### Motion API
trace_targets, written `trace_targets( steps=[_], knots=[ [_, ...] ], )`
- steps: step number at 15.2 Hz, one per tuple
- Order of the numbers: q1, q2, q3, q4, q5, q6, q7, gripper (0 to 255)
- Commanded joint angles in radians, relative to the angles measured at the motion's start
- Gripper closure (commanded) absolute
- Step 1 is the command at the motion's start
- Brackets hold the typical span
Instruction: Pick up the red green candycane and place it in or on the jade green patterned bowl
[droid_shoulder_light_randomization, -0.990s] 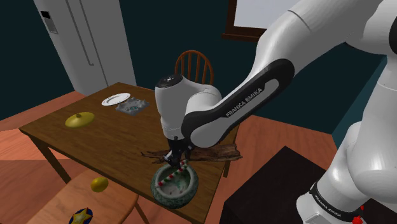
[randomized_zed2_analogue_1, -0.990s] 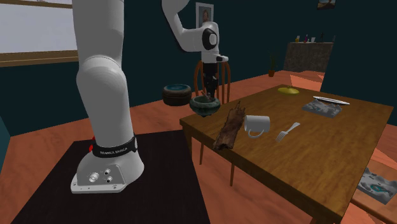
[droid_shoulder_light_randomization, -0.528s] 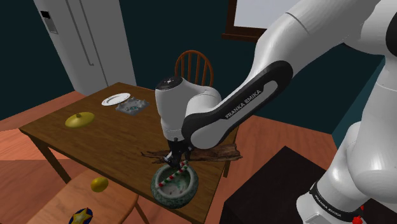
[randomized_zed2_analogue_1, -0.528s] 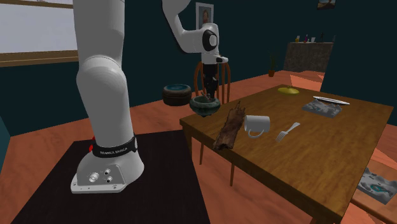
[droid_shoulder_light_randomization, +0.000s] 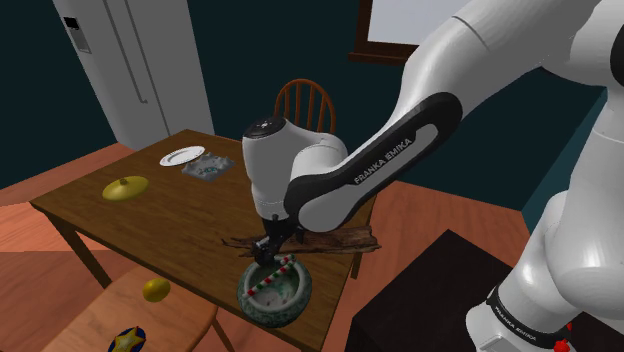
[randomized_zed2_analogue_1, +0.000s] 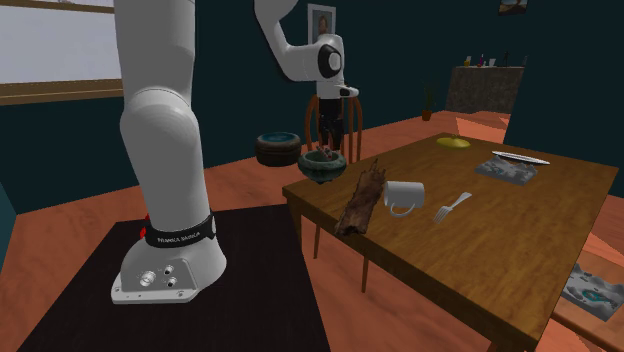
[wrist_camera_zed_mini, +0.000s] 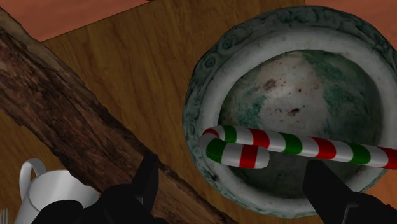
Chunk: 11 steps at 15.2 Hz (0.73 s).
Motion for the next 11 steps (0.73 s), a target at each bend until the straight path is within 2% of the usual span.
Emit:
trace_targets(
  steps=[1, 3, 11],
  knots=[
    [-0.004, -0.036, 0.007, 0.015, 0.026, -0.046, -0.02, 0],
    [-0.006, -0.07, 0.012, 0.042, 0.05, -0.102, -0.036, 0],
    [-0.005, -0.07, 0.012, 0.042, 0.05, -0.102, -0.036, 0]
  ],
)
